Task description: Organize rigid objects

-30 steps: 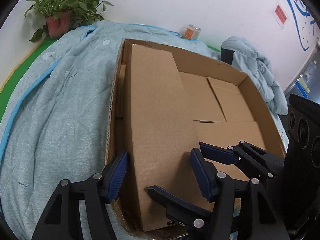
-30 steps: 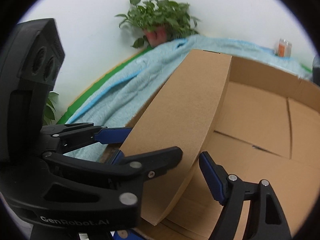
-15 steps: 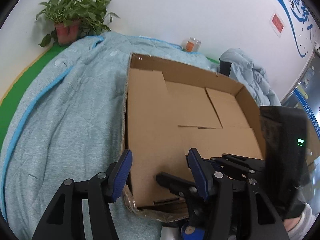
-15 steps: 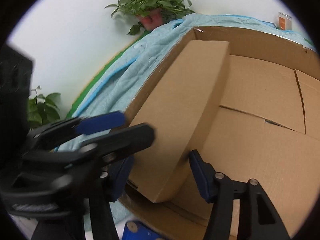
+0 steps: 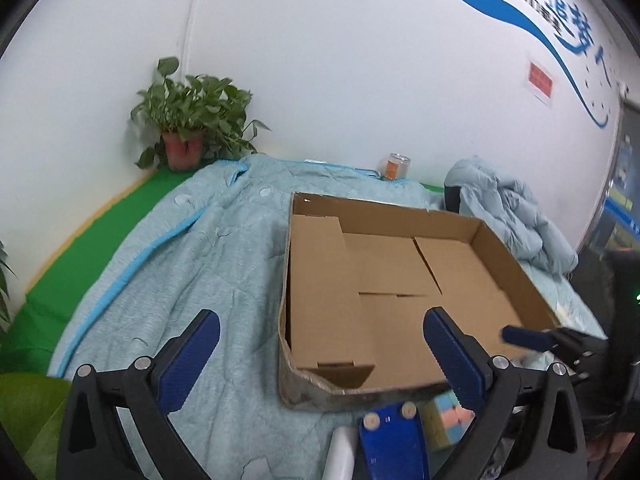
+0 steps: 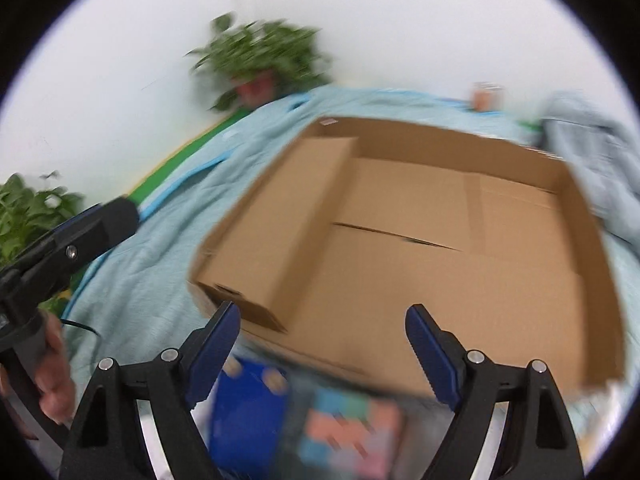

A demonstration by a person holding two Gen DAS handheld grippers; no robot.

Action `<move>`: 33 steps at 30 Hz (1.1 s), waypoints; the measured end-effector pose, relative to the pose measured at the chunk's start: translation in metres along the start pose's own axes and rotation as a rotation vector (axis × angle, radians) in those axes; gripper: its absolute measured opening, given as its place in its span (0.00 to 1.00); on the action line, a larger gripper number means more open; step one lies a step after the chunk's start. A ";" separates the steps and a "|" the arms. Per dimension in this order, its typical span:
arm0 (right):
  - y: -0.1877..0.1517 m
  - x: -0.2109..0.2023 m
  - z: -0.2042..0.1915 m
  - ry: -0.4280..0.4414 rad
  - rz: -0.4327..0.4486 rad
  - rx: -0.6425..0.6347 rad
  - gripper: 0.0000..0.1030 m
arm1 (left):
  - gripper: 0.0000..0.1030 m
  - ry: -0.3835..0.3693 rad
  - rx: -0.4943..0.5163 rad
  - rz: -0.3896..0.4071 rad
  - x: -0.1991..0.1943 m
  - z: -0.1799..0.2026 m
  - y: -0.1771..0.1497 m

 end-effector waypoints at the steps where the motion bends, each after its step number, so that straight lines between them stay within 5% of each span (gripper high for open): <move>1: -0.006 -0.011 0.006 -0.017 0.016 0.013 0.82 | 0.97 0.004 0.018 -0.002 -0.008 0.007 -0.004; 3: -0.019 -0.030 0.014 -0.052 0.036 0.014 0.82 | 0.54 -0.005 0.049 -0.027 -0.022 0.024 -0.014; 4: -0.025 -0.038 0.018 -0.065 0.049 0.008 0.80 | 0.10 -0.025 0.067 -0.062 -0.025 0.033 -0.020; 5: -0.031 -0.049 0.021 -0.081 0.078 0.004 0.62 | 0.02 -0.040 0.081 -0.097 -0.028 0.042 -0.027; 7: -0.039 -0.062 0.028 -0.128 0.093 -0.011 0.34 | 0.03 -0.034 0.088 -0.097 -0.042 0.061 -0.038; 9: -0.049 -0.073 0.035 -0.129 0.104 -0.005 0.34 | 0.34 -0.021 0.100 -0.082 -0.054 0.076 -0.049; 10: -0.051 -0.077 0.039 -0.121 0.109 0.000 0.45 | 0.89 -0.008 0.107 -0.072 -0.061 0.084 -0.053; 11: -0.055 -0.083 0.044 -0.125 0.115 0.006 0.75 | 0.96 0.006 0.107 -0.052 -0.066 0.089 -0.055; 13: -0.055 -0.088 0.049 -0.151 0.154 0.022 1.00 | 0.99 0.006 0.095 0.013 -0.079 0.103 -0.061; 26: -0.089 -0.130 0.070 -0.129 0.178 0.048 1.00 | 0.99 -0.024 0.077 -0.024 -0.126 0.150 -0.080; 33: -0.113 -0.131 0.071 -0.098 0.132 0.035 1.00 | 0.99 -0.022 0.069 -0.097 -0.109 0.147 -0.082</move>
Point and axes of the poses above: each gripper's, at about its wrist camera, not at the fingertips, and x roughly the way its jaws point, z to its right, y to its top, the point moved 6 cm from there along x, roughly the way its jaws point, and after that the axes turned 9 degrees about z, right-handed, at the moved point
